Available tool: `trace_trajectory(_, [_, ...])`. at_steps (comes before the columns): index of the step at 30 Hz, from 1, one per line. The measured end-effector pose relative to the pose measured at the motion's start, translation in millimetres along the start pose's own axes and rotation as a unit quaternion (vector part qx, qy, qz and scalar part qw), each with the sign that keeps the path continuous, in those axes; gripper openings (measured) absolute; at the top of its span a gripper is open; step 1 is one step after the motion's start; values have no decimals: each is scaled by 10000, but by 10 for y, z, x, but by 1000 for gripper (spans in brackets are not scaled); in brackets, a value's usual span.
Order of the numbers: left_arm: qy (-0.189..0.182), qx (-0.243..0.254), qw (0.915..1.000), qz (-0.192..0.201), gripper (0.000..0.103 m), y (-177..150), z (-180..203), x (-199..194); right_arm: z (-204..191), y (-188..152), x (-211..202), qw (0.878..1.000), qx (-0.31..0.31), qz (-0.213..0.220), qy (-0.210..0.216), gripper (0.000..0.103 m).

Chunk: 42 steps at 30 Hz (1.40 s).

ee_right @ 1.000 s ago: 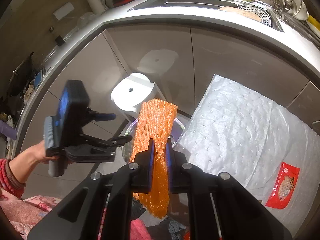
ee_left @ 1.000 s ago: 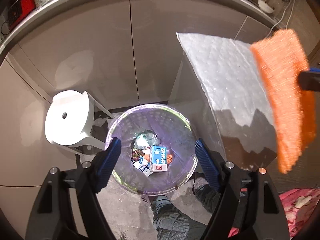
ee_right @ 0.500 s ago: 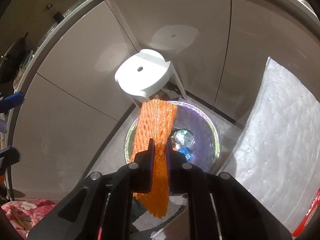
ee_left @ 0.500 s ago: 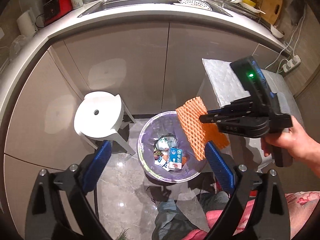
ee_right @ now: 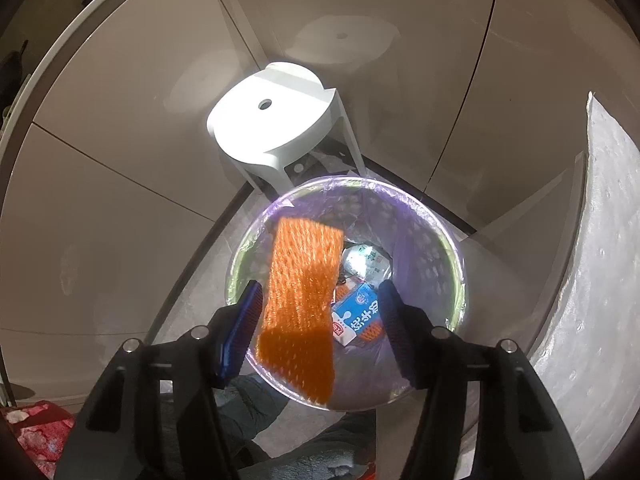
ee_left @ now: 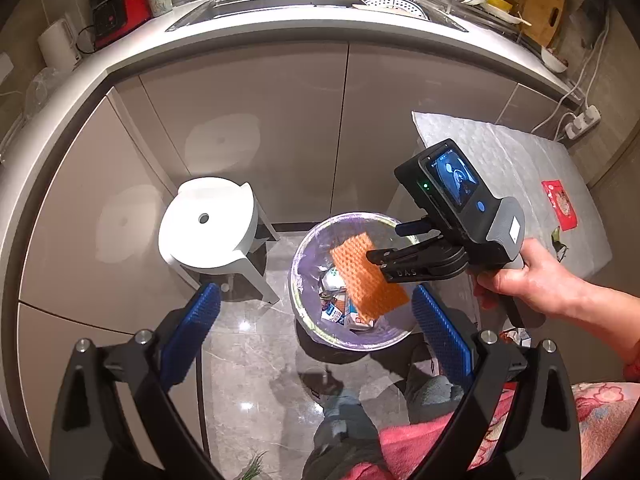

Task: Collect trash
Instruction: 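Carry the orange foam net over the bin and release it with the right gripper, then move both grippers back over the mat toward the leaf and red packet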

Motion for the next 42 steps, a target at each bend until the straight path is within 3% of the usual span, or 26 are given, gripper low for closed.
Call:
trace_trajectory(7, [-58, 47, 10000, 42, 92, 42, 90, -19, 33, -8, -299, 9992, -111, 289, -265, 64])
trace_trajectory(9, [-95, 115, 9999, 69, 92, 82, 162, -31, 71, -43, -471, 9981, -76, 488, -378, 79])
trace_trajectory(15, [-332, 332, 9987, 222, 92, 276, 518, -84, 377, -298, -1155, 9912, 191, 1050, -786, 94])
trace_trajectory(20, [-522, 636, 9960, 345, 93, 462, 962, -123, 767, -667, -1754, 9819, 623, 1415, -1096, 101])
trace_trajectory(30, [-932, 1132, 9883, 415, 93, 712, 1832, -147, 1651, -1514, -2507, 9566, 1785, 1905, -1294, 101])
trace_trajectory(42, [-1456, 1803, 9727, 80, 93, 678, 2954, 234, 2425, -2313, -2806, 9341, 2568, 1996, -1472, 101])
Point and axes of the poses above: each gripper's, at about its wrist camera, not at the fingertips, and x roughly the way its jaws point, z to its right, y to its top, the point moved 2 cm from there along x, roughly the way its jaws point, and after that the axes turned 6 degrees about -z, right-handed, at the moved point
